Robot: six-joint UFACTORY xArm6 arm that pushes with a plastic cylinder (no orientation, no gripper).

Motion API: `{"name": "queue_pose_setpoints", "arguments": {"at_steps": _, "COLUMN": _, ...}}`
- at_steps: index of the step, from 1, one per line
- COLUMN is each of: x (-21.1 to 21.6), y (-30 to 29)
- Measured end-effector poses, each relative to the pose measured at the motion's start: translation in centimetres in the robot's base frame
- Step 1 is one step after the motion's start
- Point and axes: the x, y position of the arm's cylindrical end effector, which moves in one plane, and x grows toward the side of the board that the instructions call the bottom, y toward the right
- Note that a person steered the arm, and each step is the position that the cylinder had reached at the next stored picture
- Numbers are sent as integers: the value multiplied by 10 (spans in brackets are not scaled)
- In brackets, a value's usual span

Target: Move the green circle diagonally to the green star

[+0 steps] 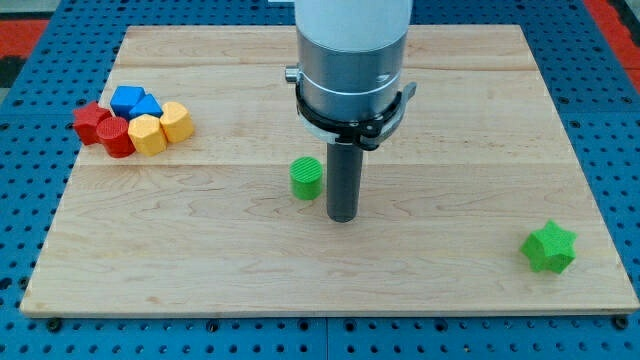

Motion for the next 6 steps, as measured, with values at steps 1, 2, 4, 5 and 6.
{"name": "queue_pose_setpoints", "arguments": {"at_steps": 1, "x": 0, "y": -73}}
{"name": "queue_pose_setpoints", "arguments": {"at_steps": 2, "x": -19, "y": -132}}
{"name": "queue_pose_setpoints", "arguments": {"at_steps": 4, "x": -55, "y": -47}}
{"name": "queue_pose_setpoints", "arguments": {"at_steps": 5, "x": -45, "y": 37}}
{"name": "queue_pose_setpoints", "arguments": {"at_steps": 6, "x": -46, "y": 9}}
